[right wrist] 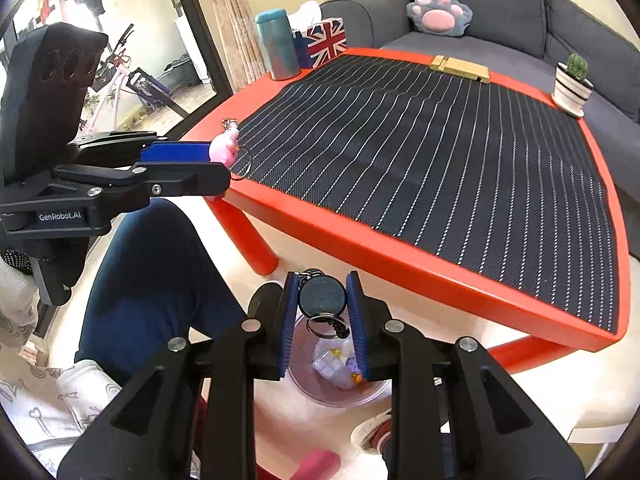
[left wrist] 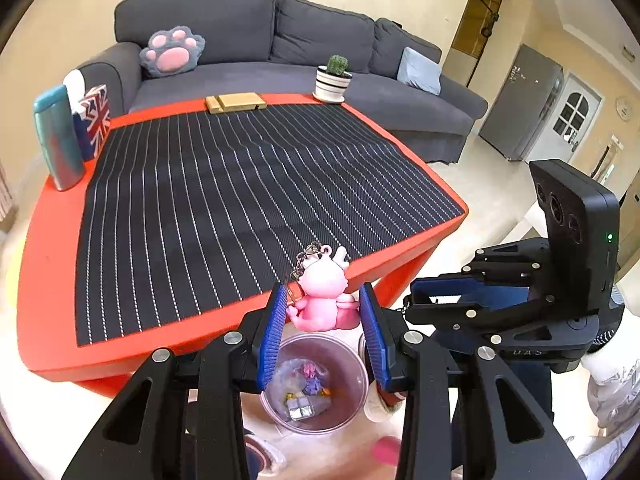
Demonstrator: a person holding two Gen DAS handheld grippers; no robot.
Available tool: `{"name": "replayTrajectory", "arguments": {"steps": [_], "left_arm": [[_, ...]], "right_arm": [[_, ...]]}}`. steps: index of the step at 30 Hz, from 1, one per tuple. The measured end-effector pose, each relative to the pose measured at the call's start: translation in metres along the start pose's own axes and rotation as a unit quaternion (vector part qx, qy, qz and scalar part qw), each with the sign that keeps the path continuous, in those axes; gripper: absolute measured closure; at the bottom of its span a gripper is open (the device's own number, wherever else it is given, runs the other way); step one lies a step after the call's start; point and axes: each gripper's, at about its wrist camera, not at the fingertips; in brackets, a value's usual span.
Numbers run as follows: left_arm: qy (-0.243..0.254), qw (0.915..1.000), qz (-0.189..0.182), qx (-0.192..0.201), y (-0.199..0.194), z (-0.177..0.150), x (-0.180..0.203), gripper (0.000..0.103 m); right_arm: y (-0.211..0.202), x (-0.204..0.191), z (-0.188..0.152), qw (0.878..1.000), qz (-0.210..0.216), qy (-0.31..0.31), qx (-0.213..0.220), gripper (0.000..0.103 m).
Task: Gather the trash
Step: 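Carry both toys over the bin and open the right gripper to drop the black keychain, then open the left gripper over the bin to drop the pink keyring toy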
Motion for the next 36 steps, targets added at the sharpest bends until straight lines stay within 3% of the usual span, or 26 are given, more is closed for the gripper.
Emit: {"name": "replayTrajectory", "arguments": {"steps": [4, 6, 7, 11, 14, 20, 36], "left_arm": [[-0.003, 1.0, -0.001, -0.007, 0.003, -0.004, -0.001, 0.066], [-0.004, 1.0, -0.001, -0.007, 0.003, -0.004, -0.002, 0.066], [-0.004, 1.0, -0.001, -0.006, 0.003, -0.002, -0.002, 0.066], [-0.002, 1.0, -0.003, -0.008, 0.004, -0.003, 0.0, 0.066], [-0.001, 0.9999, -0.007, -0.01, 0.005, -0.003, 0.0, 0.066], [0.006, 0.9998, -0.013, -0.016, 0.008, -0.003, 0.004, 0.066], [0.021, 0.999, -0.027, -0.027, 0.015, -0.003, 0.017, 0.066]], "right_arm": [[0.004, 0.001, 0.0, 1.0, 0.005, 0.001, -0.003, 0.077], [0.004, 0.003, 0.001, 1.0, 0.0, 0.007, 0.002, 0.057], [0.003, 0.006, 0.002, 1.0, -0.003, 0.012, 0.007, 0.04], [0.0, 0.012, 0.005, 0.999, -0.016, 0.026, 0.017, 0.023], [-0.002, 0.016, 0.007, 0.999, -0.021, 0.034, 0.021, 0.017], [-0.011, 0.023, 0.006, 0.998, -0.035, 0.05, 0.028, 0.012], [-0.034, 0.039, 0.003, 0.992, -0.071, 0.082, 0.058, 0.011]]}}
Point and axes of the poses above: each gripper's, at about its wrist camera, not at the fingertips, and y roughly the way its jaws point, x to its right, z to its top, and after that the axes turned 7 degrees about y, right-handed
